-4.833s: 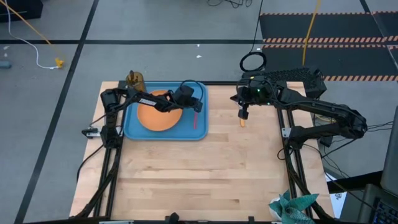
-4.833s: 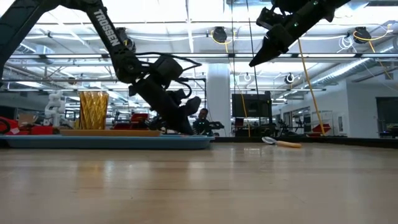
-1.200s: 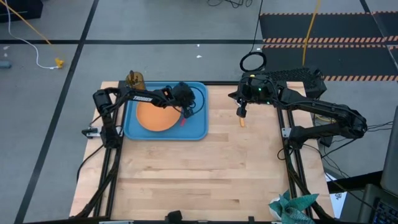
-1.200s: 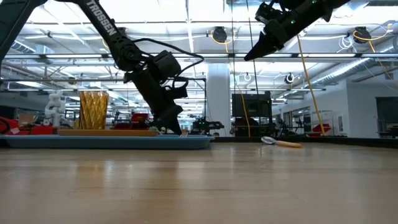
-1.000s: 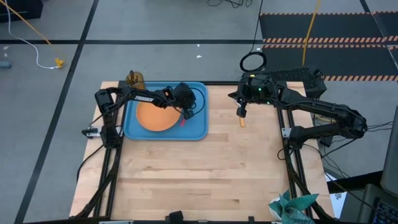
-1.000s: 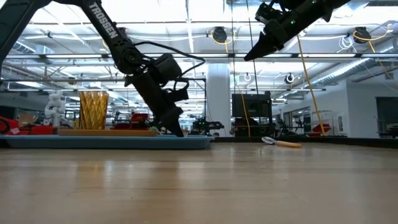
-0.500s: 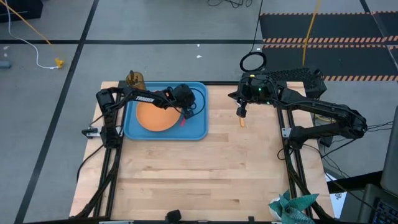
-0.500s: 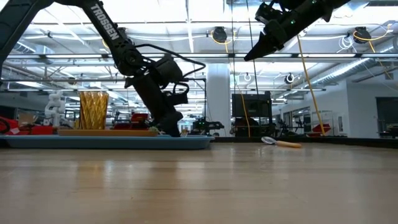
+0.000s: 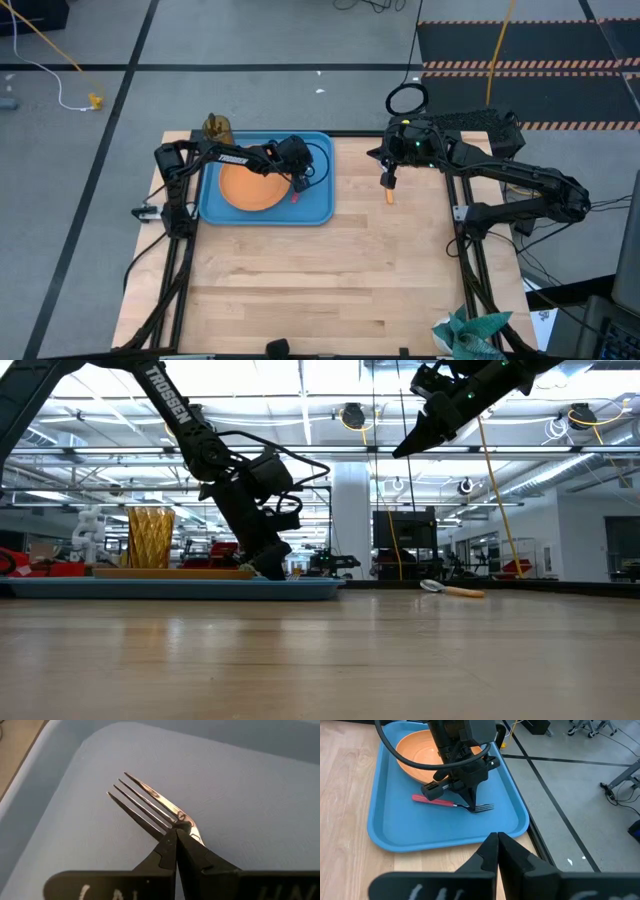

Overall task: Pick and place plate/cup/fork/spoon on tray
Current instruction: Put the red fork on the blue tray

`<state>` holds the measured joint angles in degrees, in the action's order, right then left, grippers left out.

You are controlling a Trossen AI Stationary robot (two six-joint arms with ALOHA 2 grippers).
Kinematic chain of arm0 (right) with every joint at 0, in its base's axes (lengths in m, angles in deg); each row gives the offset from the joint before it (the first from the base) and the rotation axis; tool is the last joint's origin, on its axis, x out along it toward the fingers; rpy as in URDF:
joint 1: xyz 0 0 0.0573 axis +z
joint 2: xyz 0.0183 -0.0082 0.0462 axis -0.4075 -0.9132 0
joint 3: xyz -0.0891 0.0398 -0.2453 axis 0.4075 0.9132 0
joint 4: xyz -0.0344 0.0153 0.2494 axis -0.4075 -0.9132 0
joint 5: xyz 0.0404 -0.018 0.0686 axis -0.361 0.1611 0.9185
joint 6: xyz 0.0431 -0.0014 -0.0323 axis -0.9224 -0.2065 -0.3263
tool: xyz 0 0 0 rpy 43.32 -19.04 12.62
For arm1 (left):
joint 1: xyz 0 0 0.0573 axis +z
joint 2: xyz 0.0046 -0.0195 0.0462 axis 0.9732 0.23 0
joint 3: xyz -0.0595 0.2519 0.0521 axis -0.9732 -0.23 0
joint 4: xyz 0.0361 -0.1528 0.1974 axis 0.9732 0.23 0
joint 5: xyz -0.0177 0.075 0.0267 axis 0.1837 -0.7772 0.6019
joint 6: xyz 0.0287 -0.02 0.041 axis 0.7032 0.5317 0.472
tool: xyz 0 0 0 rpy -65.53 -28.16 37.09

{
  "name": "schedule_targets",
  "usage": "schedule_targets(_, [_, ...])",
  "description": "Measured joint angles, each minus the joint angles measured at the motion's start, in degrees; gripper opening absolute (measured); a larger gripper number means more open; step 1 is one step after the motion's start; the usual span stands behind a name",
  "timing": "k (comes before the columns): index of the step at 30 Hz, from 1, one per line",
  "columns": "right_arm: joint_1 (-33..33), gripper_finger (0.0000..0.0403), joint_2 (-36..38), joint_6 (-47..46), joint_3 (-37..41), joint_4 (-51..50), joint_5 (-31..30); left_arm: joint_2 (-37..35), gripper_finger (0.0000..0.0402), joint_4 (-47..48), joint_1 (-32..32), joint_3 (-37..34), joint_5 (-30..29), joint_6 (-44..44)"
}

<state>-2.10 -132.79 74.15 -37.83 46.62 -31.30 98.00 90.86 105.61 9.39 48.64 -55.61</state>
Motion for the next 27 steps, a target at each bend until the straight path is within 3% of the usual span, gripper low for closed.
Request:
schedule_targets(10, [0.0, 0.0, -0.02, 0.46, 0.0, -0.02, -0.02, -2.5, 0.001, 10.7, -1.02, 2.26, -0.61, -4.48])
schedule_targets(17, [0.0, 0.0, -0.02, 0.46, 0.0, -0.14, 0.0, -2.59, 0.0008, 8.66, -1.77, 3.98, -0.97, -4.35])
schedule_targets(24, [0.0, 0.0, -0.02, 0.37, 0.0, 0.03, 0.0, -2.57, 0.0004, 4.96, 0.63, 3.98, -1.53, 2.5])
schedule_targets(27, [0.0, 0.0, -0.02, 0.29, 0.0, 0.09, 0.0, -2.41, 0.0007, 4.14, 2.12, 3.98, 1.37, 4.04])
